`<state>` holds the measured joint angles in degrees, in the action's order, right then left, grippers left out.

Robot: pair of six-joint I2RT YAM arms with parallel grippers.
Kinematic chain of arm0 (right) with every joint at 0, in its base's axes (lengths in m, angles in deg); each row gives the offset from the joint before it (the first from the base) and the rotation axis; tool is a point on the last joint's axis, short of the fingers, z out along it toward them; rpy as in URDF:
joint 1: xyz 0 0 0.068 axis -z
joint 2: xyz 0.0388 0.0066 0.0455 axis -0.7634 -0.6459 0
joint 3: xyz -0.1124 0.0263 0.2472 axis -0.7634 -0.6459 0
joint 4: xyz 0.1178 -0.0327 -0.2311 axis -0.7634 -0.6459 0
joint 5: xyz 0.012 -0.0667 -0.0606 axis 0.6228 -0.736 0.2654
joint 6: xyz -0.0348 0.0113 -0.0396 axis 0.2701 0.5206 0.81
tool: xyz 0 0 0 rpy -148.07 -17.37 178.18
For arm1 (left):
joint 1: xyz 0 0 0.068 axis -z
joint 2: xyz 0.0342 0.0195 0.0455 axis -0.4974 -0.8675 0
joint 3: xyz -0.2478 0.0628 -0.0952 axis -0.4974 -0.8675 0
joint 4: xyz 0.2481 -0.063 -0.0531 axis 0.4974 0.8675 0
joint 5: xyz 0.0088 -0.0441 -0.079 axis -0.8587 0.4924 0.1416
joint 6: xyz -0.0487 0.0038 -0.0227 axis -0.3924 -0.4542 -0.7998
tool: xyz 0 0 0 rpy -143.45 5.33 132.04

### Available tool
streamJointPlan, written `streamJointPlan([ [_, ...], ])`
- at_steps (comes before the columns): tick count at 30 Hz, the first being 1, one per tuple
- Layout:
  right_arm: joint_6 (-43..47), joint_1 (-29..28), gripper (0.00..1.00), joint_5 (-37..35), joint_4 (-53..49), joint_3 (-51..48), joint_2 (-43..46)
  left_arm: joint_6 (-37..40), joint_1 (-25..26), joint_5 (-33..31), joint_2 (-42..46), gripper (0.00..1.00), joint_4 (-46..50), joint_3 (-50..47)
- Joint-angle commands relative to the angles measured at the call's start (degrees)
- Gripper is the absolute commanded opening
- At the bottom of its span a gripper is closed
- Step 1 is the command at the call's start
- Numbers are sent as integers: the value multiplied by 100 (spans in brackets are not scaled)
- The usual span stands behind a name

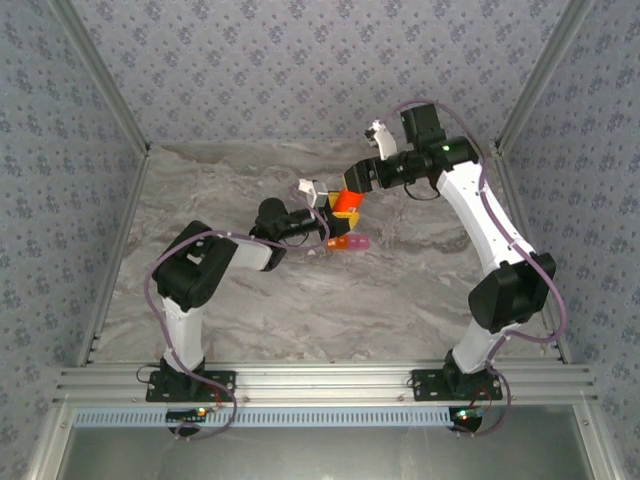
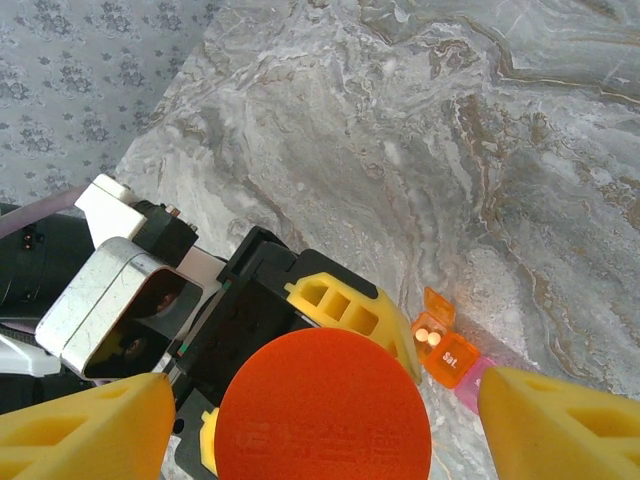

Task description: Sort the pills into containers

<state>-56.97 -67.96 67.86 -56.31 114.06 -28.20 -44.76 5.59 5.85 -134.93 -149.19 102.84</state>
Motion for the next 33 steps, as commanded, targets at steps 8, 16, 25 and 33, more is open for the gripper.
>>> streamJointPlan([
  [8,70,-58,76,125,-35,1,-37,-68,36,66,-6,0,-372,193],
  [16,61,-87,72,-16,-63,-41,-52,-55,44,65,-11,0,-373,194],
  [25,35,-127,64,-142,-54,-67,-72,-46,41,59,-20,0,-372,202],
  [33,-177,-255,52,-421,-81,-114,-114,-46,42,63,-23,0,-371,200],
])
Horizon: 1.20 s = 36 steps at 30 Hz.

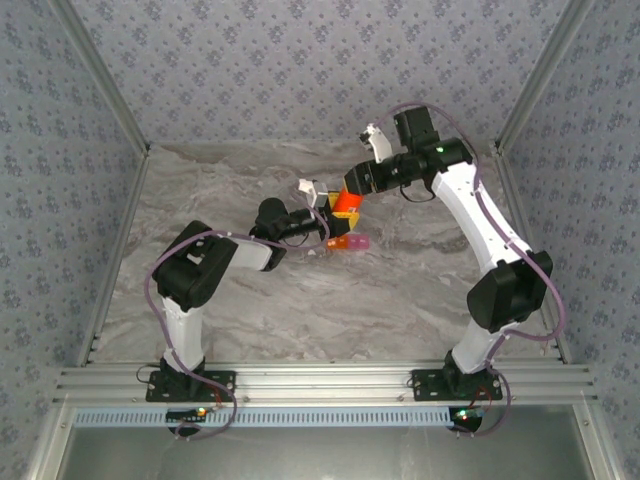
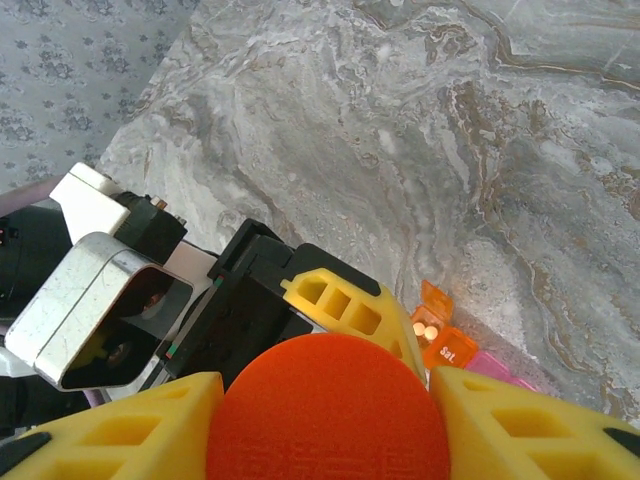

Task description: Sort the pills into containers

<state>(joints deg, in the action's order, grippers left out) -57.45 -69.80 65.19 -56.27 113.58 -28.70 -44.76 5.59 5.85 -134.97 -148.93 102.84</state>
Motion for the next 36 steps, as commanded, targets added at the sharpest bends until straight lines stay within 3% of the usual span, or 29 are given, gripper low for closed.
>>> streamJointPlan([
  [1,-205,-95,50,-216,-74,-76,-59,-46,39,66,-24,0,-398,211],
  [5,-667,-197,43,-432,35,-168,-48,-55,42,72,-32,0,-398,218],
  [10,-1774,-473,44,-1100,-9,-271,-72,-55,42,68,-28,0,-398,213],
  [15,-2232,-730,44,-1694,-92,-339,-66,-73,44,60,-31,0,-398,213],
  [22,-2546,-738,45,-1580,120,-418,76,-83,36,52,-55,0,-400,230],
  [25,-2447,-638,52,-1470,54,-188,47,-94,44,53,-63,0,-398,237],
  [31,-2069,-319,84,-979,73,223,203,-107,37,50,-86,0,-398,266],
  [36,-1425,17,92,-366,-65,328,333,-116,41,62,-103,0,-399,292],
])
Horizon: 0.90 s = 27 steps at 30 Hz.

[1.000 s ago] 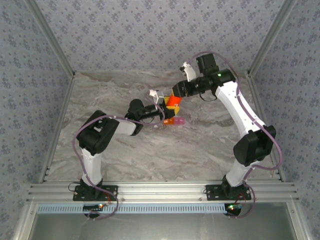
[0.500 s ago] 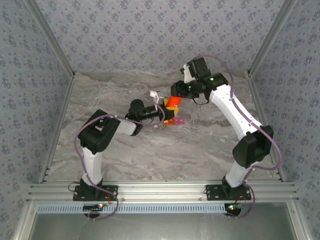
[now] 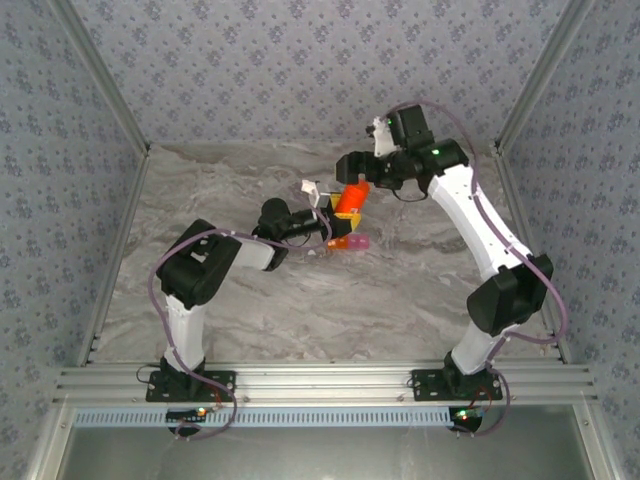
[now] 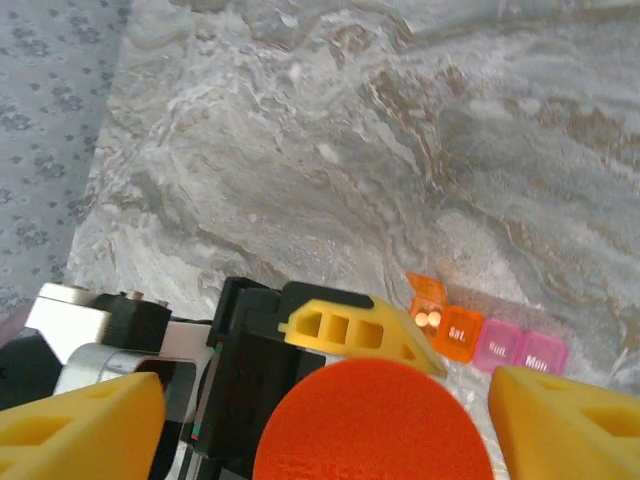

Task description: Sort the pills into containers

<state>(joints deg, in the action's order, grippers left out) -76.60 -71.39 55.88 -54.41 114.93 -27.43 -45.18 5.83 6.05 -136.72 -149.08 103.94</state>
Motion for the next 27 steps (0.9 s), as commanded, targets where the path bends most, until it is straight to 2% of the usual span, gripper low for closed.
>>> streamJointPlan([
  [1,598,263,93,708,-276,199,190,-83,12,41,72,0,-381,189],
  [5,1428,438,90,1210,-335,214,66,-101,28,56,72,0,-382,188],
  [7,2011,434,88,1274,-435,236,32,-113,28,70,70,0,-385,191],
  [10,2348,459,88,1222,-532,277,-26,-119,28,74,56,0,-382,209],
  [18,2469,513,88,1397,-648,368,-294,-145,29,114,45,0,-382,236],
  [27,2454,513,79,1503,-675,351,-367,-136,37,118,48,0,-383,236],
])
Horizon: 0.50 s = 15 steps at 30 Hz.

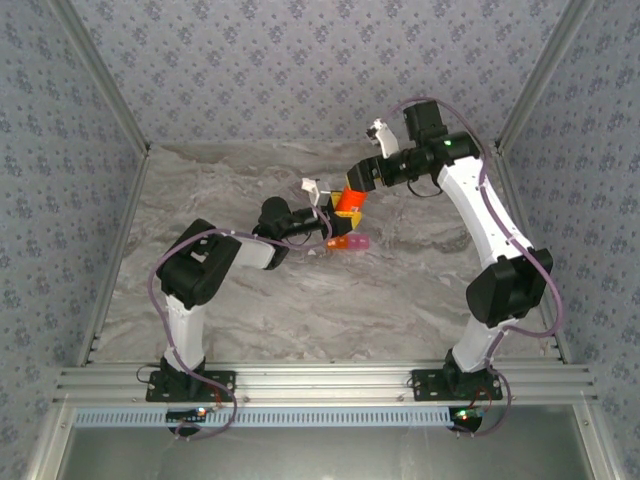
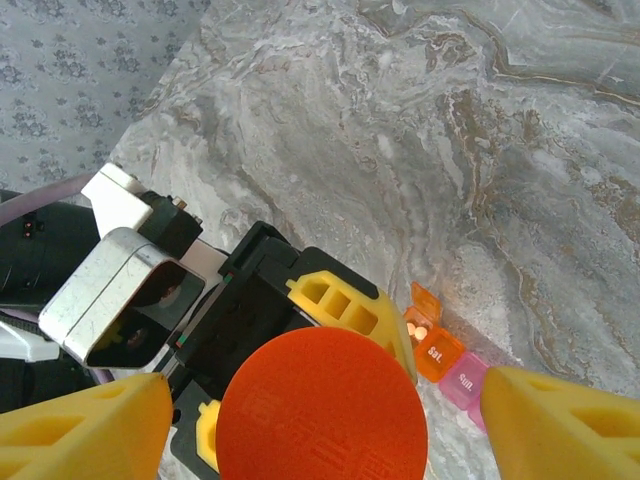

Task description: Sort the pills into containers

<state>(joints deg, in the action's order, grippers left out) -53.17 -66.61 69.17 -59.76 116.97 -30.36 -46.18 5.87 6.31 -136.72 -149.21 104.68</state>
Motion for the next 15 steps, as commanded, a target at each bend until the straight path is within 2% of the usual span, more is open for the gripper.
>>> streamJointPlan([
  [1,103,28,79,174,-140,148,-86,-36,31,98,46,0,-369,166],
  [8,118,-3,76,180,-202,149,-143,-36,30,92,54,0,-370,149],
  [12,120,-14,70,155,-234,157,-170,-27,28,92,45,0,-369,168],
  [15,127,-38,61,150,-267,170,-192,-31,27,90,48,0,-371,161],
])
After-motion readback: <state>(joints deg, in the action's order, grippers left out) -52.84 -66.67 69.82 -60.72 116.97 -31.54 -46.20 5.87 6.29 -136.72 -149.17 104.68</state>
